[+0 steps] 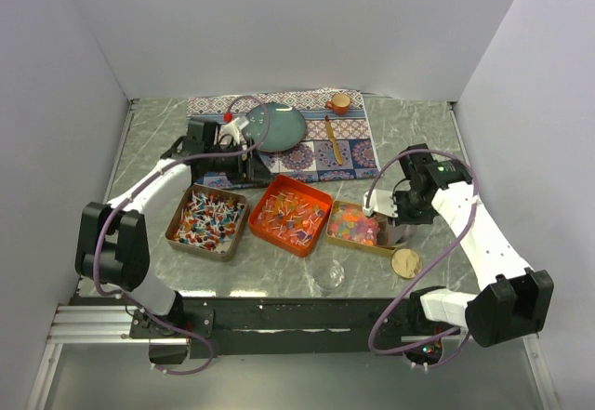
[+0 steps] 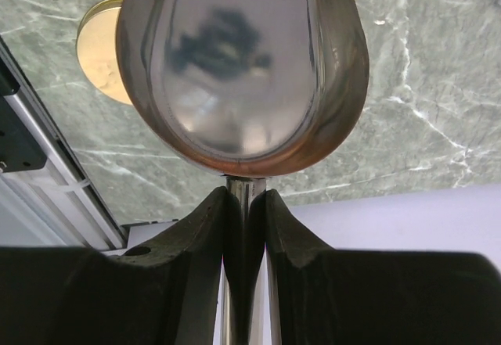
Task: Pack the candies
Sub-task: Scoop the fake candies from the storage box.
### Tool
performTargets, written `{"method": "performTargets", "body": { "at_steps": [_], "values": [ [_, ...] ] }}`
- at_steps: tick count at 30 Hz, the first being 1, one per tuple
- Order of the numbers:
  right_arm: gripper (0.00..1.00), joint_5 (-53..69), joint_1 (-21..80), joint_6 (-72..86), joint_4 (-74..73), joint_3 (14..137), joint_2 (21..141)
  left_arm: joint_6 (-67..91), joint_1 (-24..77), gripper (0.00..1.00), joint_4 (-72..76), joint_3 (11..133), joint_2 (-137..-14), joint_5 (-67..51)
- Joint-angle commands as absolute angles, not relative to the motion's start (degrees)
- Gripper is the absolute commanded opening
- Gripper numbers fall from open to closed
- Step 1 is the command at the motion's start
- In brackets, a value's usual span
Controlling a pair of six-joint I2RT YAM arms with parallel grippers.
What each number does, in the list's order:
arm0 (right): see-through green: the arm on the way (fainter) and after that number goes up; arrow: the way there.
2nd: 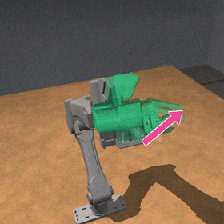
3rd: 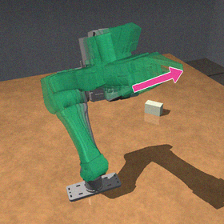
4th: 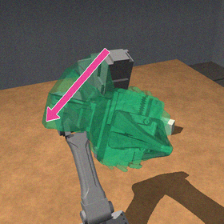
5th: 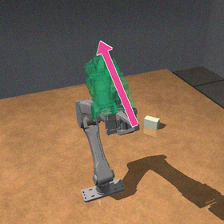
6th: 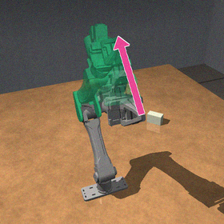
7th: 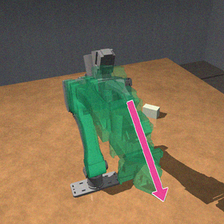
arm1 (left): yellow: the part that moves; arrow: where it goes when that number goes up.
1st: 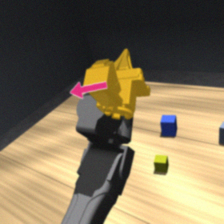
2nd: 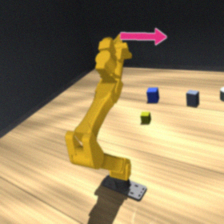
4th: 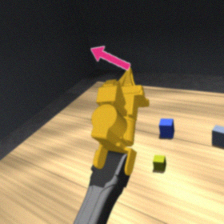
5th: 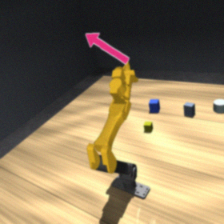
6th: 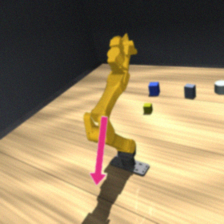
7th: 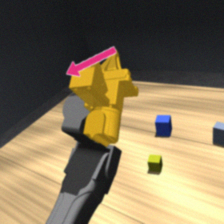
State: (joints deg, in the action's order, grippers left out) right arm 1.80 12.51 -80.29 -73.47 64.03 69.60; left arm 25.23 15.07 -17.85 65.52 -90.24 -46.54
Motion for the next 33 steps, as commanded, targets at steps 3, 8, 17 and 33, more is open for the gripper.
{"method": "performTargets", "body": {
  "at_steps": [3, 8, 17, 33],
  "values": [
    [0.00, 3.78, 15.38, -74.81, -72.07, 63.19, 71.36, 28.04, 17.04, 0.57, -11.25, 54.33, -84.46, -44.12],
    [0.00, 4.83, 17.39, -72.07, -70.05, 62.49, 72.86, 27.69, 21.79, 0.40, -9.76, 51.16, -85.43, -44.39],
    [0.00, 5.45, 20.91, -63.90, -63.21, 60.91, 75.67, 27.86, 25.93, 0.18, -7.74, 51.50, -91.84, -43.33],
    [0.00, 9.40, 22.59, -55.38, -50.02, 52.47, 76.29, 27.95, 28.92, 0.11, -7.56, 57.30, -99.31, -45.18]
  ]
}}
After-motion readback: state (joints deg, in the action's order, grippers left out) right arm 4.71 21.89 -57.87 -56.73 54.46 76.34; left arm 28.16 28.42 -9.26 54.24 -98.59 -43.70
